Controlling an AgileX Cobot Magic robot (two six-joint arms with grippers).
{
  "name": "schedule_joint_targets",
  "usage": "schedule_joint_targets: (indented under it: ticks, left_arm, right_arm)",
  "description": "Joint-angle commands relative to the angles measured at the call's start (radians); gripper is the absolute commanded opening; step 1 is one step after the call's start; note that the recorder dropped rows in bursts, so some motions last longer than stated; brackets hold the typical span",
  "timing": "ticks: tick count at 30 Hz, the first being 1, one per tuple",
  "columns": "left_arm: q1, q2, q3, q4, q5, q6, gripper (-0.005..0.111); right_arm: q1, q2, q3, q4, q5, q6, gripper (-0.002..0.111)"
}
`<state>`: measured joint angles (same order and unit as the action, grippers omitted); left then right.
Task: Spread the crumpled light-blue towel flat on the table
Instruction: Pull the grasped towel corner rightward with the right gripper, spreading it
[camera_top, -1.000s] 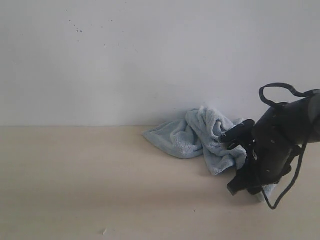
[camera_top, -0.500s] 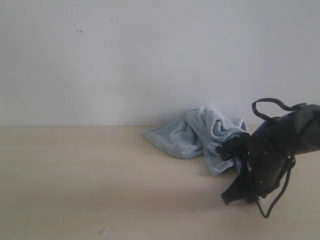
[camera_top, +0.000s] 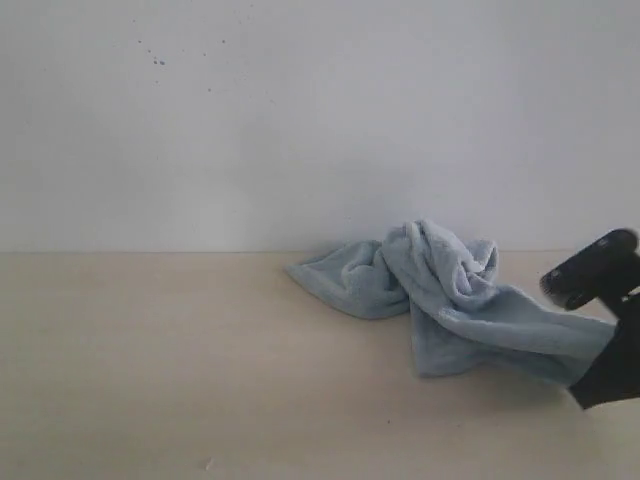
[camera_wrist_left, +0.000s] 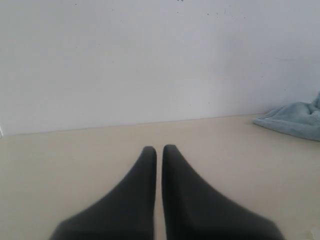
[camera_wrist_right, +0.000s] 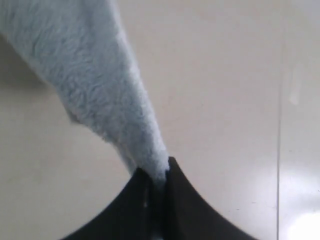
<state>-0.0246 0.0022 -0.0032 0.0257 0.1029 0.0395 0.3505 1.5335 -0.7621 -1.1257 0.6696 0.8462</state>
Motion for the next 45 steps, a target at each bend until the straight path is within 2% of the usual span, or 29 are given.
schedule_joint_targets:
  ticks: [1,8,14,17,24,28,41,43,45]
  left_arm:
    - [0.002,-0.002,0.003,-0.007,0.000,-0.004,0.004]
    - [0.002,-0.002,0.003,-0.007,0.000,-0.004,0.004]
    - [0.002,-0.002,0.003,-0.007,-0.002,-0.004,0.004]
    - [0.002,-0.002,0.003,-0.007,-0.002,-0.004,0.004]
    - [0.002,-0.002,0.003,-0.007,-0.002,-0.004,0.004]
    - [0.002,-0.002,0.003,-0.007,0.000,-0.004,0.004]
    - [0.002,-0.002,0.003,-0.007,-0.002,-0.004,0.004]
    - [0.002,-0.002,0.003,-0.026,-0.021,-0.040,0.004]
    - [0.002,-0.002,0.003,-0.149,-0.059,-0.191,0.004]
  right_arm:
    - [-0.005,-0.305,0.040,-0.032,0.049,0.015,0.001]
    - [-0.005,-0.737,-0.061,-0.036,0.162,-0.279,0.001]
    - [-0.002,-0.813,-0.118,0.105,0.353,-0.575,0.001]
    - [-0.002,-0.813,-0.118,0.177,0.357,-0.579,0.001]
    - [-0.002,-0.813,-0.118,0.208,0.395,-0.604,0.001]
    - [-0.002,-0.813,-0.110,0.294,0.427,-0.675,0.001]
    - [-0.002,-0.813,-0.096,0.438,0.378,-0.681,0.001]
    - [-0.002,-0.813,-0.096,0.447,0.374,-0.681,0.001]
    - [-0.002,-0.813,-0.096,0.447,0.369,-0.681,0.001]
